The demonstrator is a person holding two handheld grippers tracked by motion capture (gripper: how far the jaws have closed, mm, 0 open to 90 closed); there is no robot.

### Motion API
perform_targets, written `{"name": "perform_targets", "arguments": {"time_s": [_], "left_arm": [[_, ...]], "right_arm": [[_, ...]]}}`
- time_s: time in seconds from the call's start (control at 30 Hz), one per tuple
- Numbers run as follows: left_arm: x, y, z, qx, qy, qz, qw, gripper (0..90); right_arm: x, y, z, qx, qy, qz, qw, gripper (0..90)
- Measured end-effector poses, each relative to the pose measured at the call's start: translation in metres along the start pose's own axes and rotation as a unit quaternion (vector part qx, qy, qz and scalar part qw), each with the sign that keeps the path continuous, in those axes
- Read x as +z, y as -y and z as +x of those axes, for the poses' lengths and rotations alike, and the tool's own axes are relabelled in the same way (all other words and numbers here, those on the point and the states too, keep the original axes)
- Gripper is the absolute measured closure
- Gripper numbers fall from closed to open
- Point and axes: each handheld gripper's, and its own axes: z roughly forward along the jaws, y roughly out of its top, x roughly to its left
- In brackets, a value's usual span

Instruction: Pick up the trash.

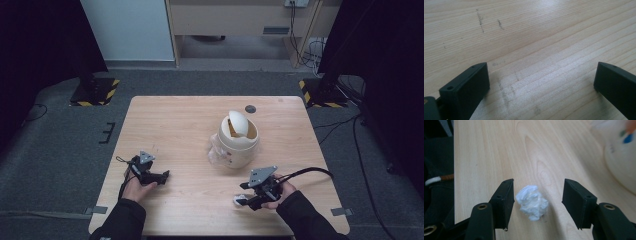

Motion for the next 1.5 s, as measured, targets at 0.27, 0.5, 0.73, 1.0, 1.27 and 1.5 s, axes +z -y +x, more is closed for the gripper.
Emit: {"name": "perform_targets", "arguments": {"time_s": [0.27,0.5,0.73,1.0,1.27,1.5], "left_arm": [[0.0,0.0,0.0,0.0,0.0,0.0,1.0,0.0],[0.0,0.0,0.0,0.0,0.0,0.0,1.0,0.0],[0.0,0.0,0.0,0.0,0.0,0.0,1.0,0.0],[0.0,0.0,0.0,0.0,0.0,0.0,1.0,0.0],[0.0,0.0,0.0,0.0,0.0,0.0,1.0,0.0],[0.0,0.0,0.0,0.0,0.0,0.0,1.0,0.0]], "right_arm": [[0.009,0.004,0.002,-0.005,-0.016,0.037,0.9992,45.5],[0.017,0.004,0.0,-0.01,-0.016,0.057,0.9982,49.4],[0.02,0.004,-0.004,-0.015,-0.016,0.07,0.9973,55.8],[0.02,0.003,-0.005,-0.014,-0.016,0.077,0.9968,62.1],[0.015,0.001,-0.007,-0.008,-0.014,0.073,0.9972,66.4],[0.009,-0.002,-0.01,-0.005,-0.006,0.063,0.998,66.4]]}}
